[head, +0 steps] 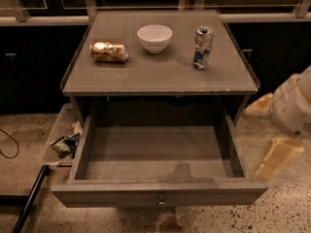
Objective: Close top drawer
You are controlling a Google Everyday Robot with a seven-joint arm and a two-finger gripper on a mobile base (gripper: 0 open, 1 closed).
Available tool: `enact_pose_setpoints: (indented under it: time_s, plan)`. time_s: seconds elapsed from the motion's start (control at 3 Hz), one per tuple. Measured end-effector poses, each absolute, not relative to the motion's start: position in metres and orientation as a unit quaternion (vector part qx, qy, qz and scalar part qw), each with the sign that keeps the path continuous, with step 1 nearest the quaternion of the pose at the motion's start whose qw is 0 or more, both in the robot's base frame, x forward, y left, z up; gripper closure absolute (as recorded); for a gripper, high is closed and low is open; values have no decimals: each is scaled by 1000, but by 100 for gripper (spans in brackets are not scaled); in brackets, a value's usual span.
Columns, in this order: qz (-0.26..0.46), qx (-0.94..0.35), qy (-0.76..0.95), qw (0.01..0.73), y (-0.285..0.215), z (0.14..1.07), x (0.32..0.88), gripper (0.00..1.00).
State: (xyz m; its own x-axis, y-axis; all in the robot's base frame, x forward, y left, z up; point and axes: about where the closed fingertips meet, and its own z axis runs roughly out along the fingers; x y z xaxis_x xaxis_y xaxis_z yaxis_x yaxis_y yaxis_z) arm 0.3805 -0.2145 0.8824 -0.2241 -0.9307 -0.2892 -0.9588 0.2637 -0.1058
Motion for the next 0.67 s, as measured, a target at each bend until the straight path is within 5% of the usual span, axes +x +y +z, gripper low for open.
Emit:
enact_pose_setpoints:
  time_s: [0.67]
  plan:
    - [127,-598,770,181,-233,760,331,64]
